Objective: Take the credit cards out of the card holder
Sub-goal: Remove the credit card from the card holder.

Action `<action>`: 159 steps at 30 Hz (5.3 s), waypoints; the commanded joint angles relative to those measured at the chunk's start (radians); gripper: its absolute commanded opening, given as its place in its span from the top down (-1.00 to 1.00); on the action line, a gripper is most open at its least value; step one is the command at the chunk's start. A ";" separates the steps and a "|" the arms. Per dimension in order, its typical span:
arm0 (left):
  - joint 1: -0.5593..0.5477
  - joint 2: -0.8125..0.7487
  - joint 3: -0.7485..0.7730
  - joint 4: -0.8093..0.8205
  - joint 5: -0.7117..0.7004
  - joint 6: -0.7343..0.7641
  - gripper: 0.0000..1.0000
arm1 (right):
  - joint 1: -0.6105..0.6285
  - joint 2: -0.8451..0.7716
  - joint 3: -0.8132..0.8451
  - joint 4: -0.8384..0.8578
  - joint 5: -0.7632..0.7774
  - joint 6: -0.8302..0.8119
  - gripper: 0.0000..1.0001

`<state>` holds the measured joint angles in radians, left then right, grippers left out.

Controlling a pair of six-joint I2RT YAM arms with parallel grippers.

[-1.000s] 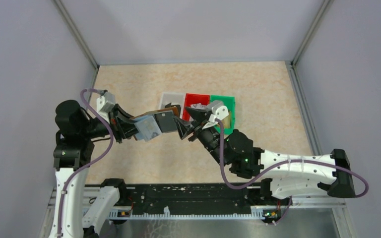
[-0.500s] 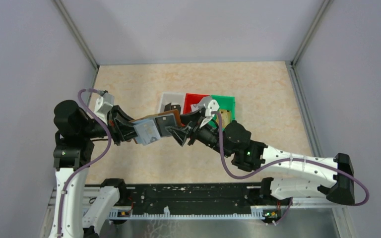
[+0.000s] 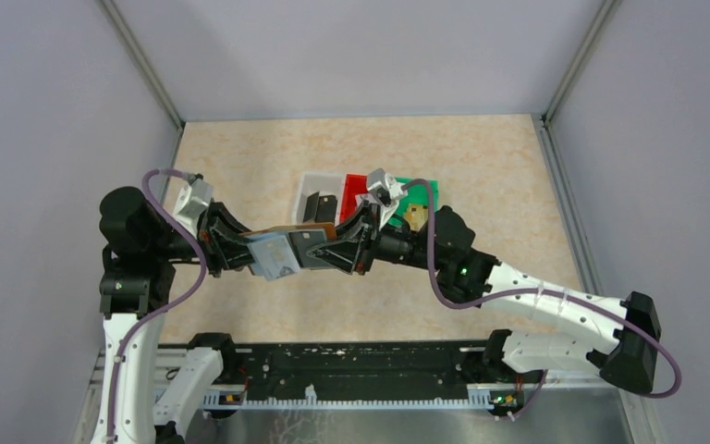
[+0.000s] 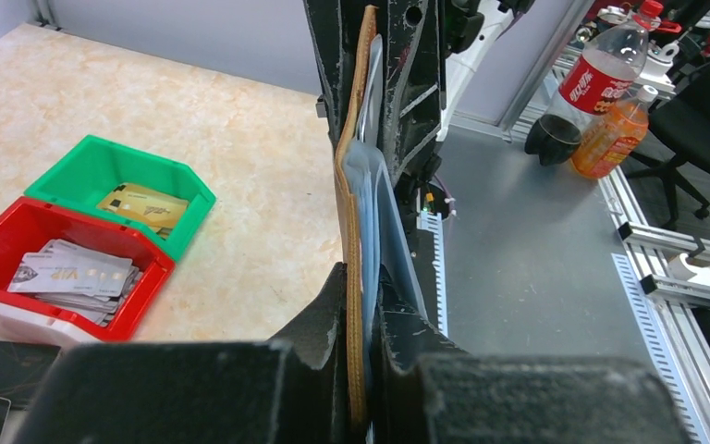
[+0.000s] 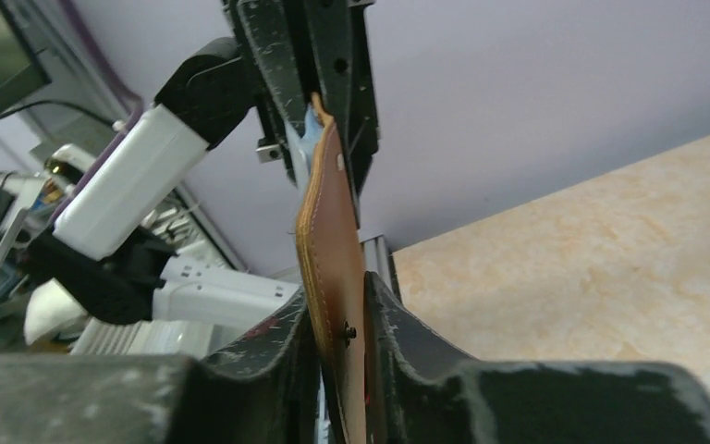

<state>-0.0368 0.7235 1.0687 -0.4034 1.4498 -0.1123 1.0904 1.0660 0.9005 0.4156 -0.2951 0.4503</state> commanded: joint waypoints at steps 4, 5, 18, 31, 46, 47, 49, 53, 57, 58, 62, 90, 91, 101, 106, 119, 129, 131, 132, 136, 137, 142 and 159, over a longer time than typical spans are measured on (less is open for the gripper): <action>0.002 -0.002 0.001 0.042 0.058 -0.001 1.00 | -0.028 0.048 0.072 0.110 -0.226 0.125 0.87; 0.002 0.005 0.001 0.045 0.054 -0.002 0.88 | -0.029 0.053 0.075 0.103 -0.224 0.128 0.95; 0.002 0.071 -0.010 0.106 0.025 -0.050 0.37 | -0.047 0.068 0.162 -0.048 -0.201 0.110 1.00; 0.002 0.060 -0.007 0.200 -0.031 -0.170 0.41 | -0.053 0.021 0.167 -0.043 -0.233 0.159 1.00; 0.002 0.029 0.006 0.203 -0.036 -0.214 0.36 | -0.063 0.016 0.107 0.024 -0.213 0.219 1.00; 0.002 0.025 0.009 0.203 -0.034 -0.215 0.35 | -0.067 0.017 0.109 0.016 -0.210 0.216 1.00; 0.002 0.020 0.011 0.208 -0.026 -0.220 0.32 | -0.075 0.015 0.111 0.007 -0.207 0.211 1.00; 0.002 0.011 0.010 0.211 0.002 -0.216 0.28 | -0.088 0.010 0.112 -0.003 -0.208 0.211 1.00; 0.002 0.008 0.010 0.212 0.038 -0.201 0.33 | -0.106 0.009 0.112 -0.008 -0.211 0.216 1.00; 0.002 0.008 0.010 0.212 0.043 -0.197 0.34 | -0.110 0.011 0.111 -0.006 -0.215 0.218 1.00; 0.002 0.011 0.011 0.217 0.044 -0.201 0.36 | -0.115 0.027 0.121 -0.012 -0.232 0.220 1.00; 0.002 -0.014 -0.007 0.308 0.012 -0.274 -0.14 | -0.148 0.030 0.184 -0.173 -0.113 0.123 1.00; 0.002 -0.010 -0.001 0.266 -0.003 -0.239 -0.31 | -0.148 0.026 0.198 -0.198 -0.103 0.106 1.00; 0.002 -0.031 -0.095 0.488 0.038 -0.442 -0.42 | -0.160 -0.005 0.235 -0.194 -0.180 0.095 1.00; 0.002 -0.013 -0.133 0.538 -0.011 -0.514 0.01 | -0.161 0.009 0.212 -0.046 -0.314 0.188 1.00; 0.001 -0.038 -0.169 0.727 0.067 -0.684 0.63 | -0.161 0.050 0.179 0.006 -0.391 0.222 1.00; 0.002 -0.038 -0.158 0.755 0.078 -0.730 0.63 | -0.161 0.063 0.156 0.022 -0.371 0.209 1.00; 0.002 -0.033 -0.153 0.755 0.080 -0.732 0.78 | -0.161 0.055 0.149 0.012 -0.367 0.198 1.00; 0.002 -0.030 -0.149 0.756 0.082 -0.733 0.86 | -0.160 0.050 0.141 0.009 -0.364 0.192 1.00; 0.002 -0.023 -0.135 0.753 0.095 -0.731 0.99 | -0.164 0.030 0.119 -0.005 -0.356 0.175 1.00; 0.002 -0.021 -0.133 0.750 0.097 -0.732 0.99 | -0.168 0.028 0.116 -0.011 -0.356 0.171 1.00; 0.002 -0.010 -0.130 0.728 0.100 -0.723 0.82 | -0.190 0.018 0.090 -0.017 -0.336 0.169 1.00; 0.002 0.022 -0.055 0.294 -0.021 -0.383 1.00 | -0.243 -0.088 0.201 -0.247 -0.096 0.052 -0.45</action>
<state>-0.0368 0.7429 0.9688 0.0948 1.5082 -0.6861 0.8700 1.0527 0.9730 0.2413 -0.5190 0.5838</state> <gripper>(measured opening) 0.103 0.718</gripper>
